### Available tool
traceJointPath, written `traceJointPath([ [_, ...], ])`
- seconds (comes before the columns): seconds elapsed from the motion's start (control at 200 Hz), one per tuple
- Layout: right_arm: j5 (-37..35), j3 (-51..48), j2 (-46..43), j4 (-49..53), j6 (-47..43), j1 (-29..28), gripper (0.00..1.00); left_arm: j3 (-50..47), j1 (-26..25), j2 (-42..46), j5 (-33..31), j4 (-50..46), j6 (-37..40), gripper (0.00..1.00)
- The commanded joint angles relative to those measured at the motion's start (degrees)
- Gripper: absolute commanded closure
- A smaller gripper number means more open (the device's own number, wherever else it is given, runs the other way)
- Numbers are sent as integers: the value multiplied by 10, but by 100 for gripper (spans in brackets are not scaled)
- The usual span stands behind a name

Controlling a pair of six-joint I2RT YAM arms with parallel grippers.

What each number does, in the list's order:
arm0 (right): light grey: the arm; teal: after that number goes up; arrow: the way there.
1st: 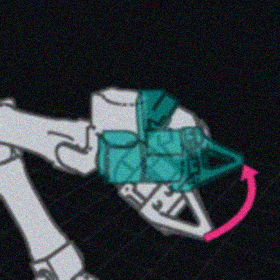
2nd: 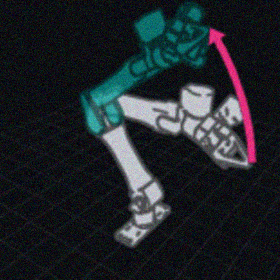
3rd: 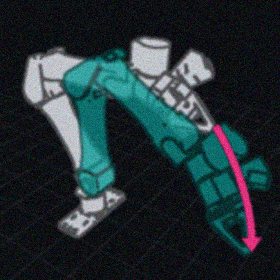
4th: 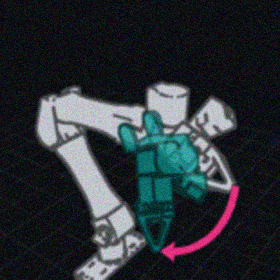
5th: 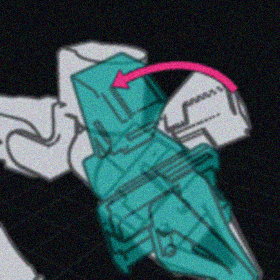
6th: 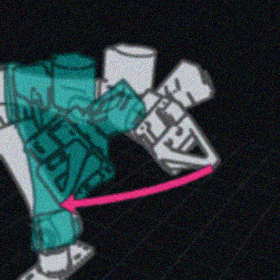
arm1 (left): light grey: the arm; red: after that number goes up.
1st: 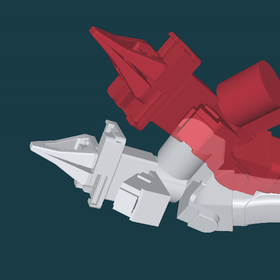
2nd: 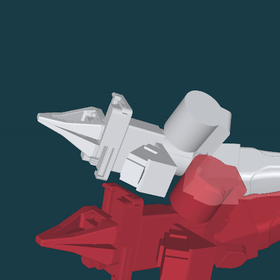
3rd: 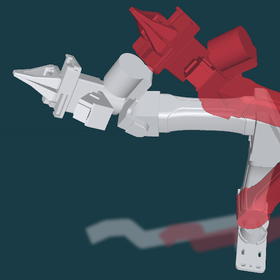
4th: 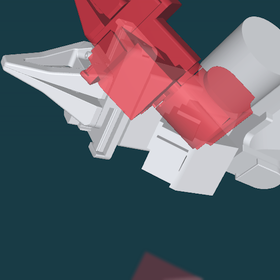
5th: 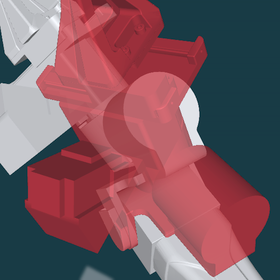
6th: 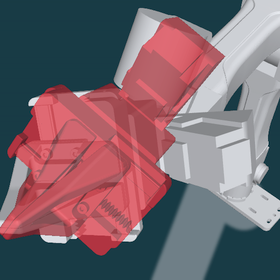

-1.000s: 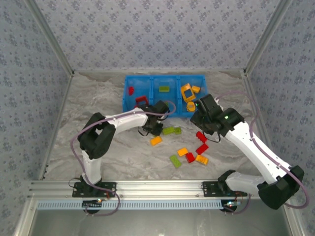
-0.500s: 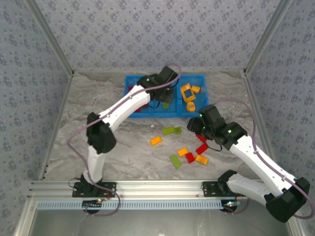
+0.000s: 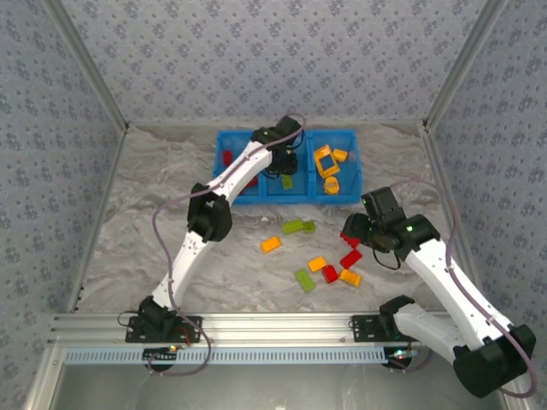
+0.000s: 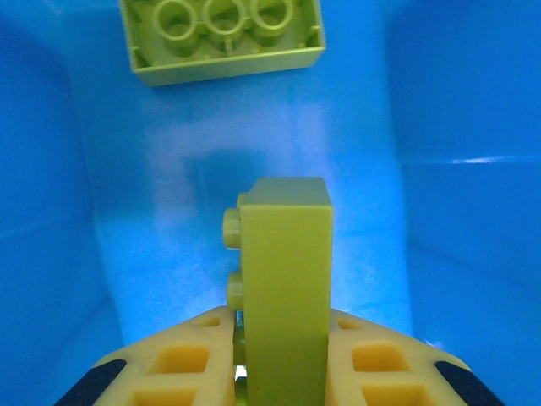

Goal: Sort the legos into containers by color

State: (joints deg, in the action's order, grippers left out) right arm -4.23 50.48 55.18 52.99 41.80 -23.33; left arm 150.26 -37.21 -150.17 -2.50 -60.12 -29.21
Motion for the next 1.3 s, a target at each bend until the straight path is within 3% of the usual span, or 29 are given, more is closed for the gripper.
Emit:
traceJointPath([
  [0.0,5,-7,14,27,-40,18,35,4,-11,15,26,14,-2,76],
  [0.19,27,4,41,1,-53,18,36,-2,-11,-1,29,-3,-15,71],
  [0.345,35,21,78,-21,-97,-44,35,-7,-10,4,32,6,-16,63],
  [0.495,-17,38,128,-19,-108,-109,34,-1,-9,12,31,1,-14,53],
  [0.804,-29,61,251,-67,-106,-142,32,-40,-11,128,-14,-17,-51,40],
  [0.919,-36,50,268,-88,-82,-159,29,-149,-11,225,-26,7,-73,38],
  [1.139,-43,98,385,-133,-77,-152,26,-502,-12,463,-13,113,-120,38],
  [1.294,-45,105,429,-177,-97,-139,29,-693,-16,618,-11,148,-161,36],
])
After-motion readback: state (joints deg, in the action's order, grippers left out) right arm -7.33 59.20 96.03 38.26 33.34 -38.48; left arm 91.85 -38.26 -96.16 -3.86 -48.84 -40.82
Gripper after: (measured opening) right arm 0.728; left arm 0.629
